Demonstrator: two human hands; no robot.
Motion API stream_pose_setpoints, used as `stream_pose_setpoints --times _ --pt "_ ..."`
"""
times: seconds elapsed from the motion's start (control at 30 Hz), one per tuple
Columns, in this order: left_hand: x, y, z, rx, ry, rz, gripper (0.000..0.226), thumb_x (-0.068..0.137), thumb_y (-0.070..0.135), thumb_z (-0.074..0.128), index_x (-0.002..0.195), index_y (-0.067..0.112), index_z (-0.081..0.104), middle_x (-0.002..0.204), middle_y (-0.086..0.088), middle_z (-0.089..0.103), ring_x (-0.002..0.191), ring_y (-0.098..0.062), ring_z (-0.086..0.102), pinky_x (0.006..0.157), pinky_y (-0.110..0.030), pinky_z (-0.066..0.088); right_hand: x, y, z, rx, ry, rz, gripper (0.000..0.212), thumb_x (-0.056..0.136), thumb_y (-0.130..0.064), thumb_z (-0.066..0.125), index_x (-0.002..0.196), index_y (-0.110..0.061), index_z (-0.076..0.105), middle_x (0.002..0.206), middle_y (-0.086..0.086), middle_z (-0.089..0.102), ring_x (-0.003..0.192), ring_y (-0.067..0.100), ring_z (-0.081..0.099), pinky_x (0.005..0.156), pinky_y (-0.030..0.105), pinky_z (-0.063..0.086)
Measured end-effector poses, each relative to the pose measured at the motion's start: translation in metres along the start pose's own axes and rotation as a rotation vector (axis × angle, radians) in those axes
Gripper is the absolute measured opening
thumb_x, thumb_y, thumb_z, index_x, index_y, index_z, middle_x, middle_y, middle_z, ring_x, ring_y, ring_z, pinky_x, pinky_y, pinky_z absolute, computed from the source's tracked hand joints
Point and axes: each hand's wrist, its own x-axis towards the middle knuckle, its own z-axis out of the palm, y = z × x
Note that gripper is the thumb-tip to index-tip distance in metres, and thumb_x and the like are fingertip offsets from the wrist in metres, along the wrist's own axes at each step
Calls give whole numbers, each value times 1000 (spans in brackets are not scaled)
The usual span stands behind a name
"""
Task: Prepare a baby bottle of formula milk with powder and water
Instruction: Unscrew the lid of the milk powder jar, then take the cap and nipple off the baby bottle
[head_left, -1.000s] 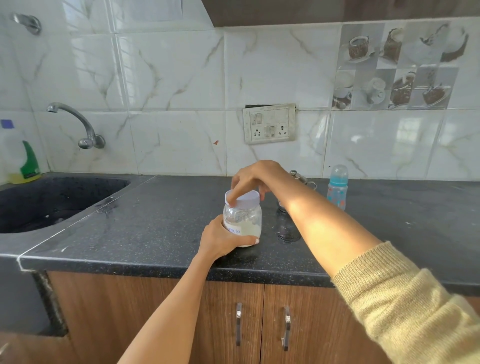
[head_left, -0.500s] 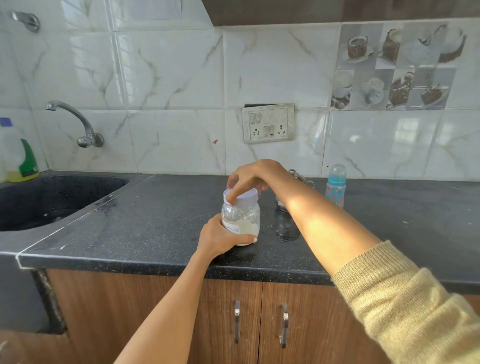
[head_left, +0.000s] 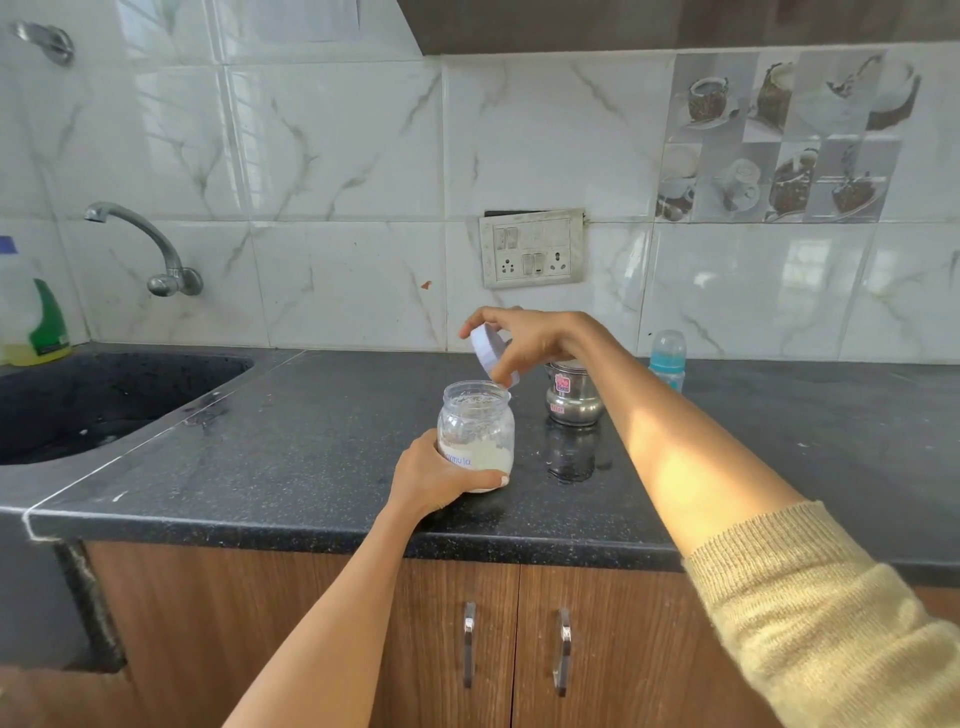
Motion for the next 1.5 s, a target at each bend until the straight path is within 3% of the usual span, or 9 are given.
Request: stream_pose_setpoints --times 0.17,0.27,0.37,0.47,0.6,0.73,0.83,1.27,1.5 --pt "-1 1 0 21 14 -4 77 44 52 86 111 27 55 102 14 61 96 -11 59 79 -26 46 -10 44 7 440 173 -41 61 69 5 69 114 -29 45 121 9 42 92 22 53 87 38 49" --pt "-2 2 -1 28 20 9 73 47 49 86 109 28 54 101 14 60 95 -10 57 79 -26 45 -9 66 22 544 362 3 59 68 -5 76 115 -23 45 118 7 45 90 16 52 70 27 47" --pt "-3 2 -1 33 36 19 68 49 48 86 104 32 49 96 17 56 92 -9 55 77 -25 45 2 84 42 543 492 90 64 64 -16 83 116 -19 47 122 5 48 103 18 51 80 27 47" --pt "-1 -1 0 35 52 19 71 45 50 85 105 31 52 95 17 59 89 -6 58 75 -25 49 16 95 65 478 458 172 64 63 -26 84 115 -17 47 120 3 48 105 18 49 81 28 44" --pt "3 -5 1 23 66 10 76 37 54 83 103 31 55 95 15 64 88 -6 61 77 -30 53 34 104 95 432 436 178 40 74 -26 76 99 -15 46 104 2 50 91 16 48 68 24 39" --pt "6 -9 2 9 79 -8 76 32 55 82 100 33 57 94 15 66 87 -4 61 76 -29 52 52 113 109 305 414 166 25 77 -22 69 80 -22 44 102 3 56 89 17 51 74 25 39" --pt "6 -11 2 13 79 -4 79 32 56 82 102 33 56 96 14 65 88 -4 61 76 -29 52 60 116 114 205 379 156 21 79 -24 66 86 -20 47 102 3 59 87 18 53 74 28 41" --pt "7 -12 3 27 75 -7 83 31 59 82 105 33 54 98 14 64 89 -4 60 77 -31 54 57 116 115 189 341 103 33 80 -23 69 102 -22 45 114 4 61 94 17 57 78 27 44" --pt "3 -6 1 0 57 -5 89 28 60 83 107 32 53 103 14 63 93 -7 60 80 -33 54 23 122 94 292 324 153 66 65 -28 84 119 -19 47 123 4 54 106 17 54 85 28 45"
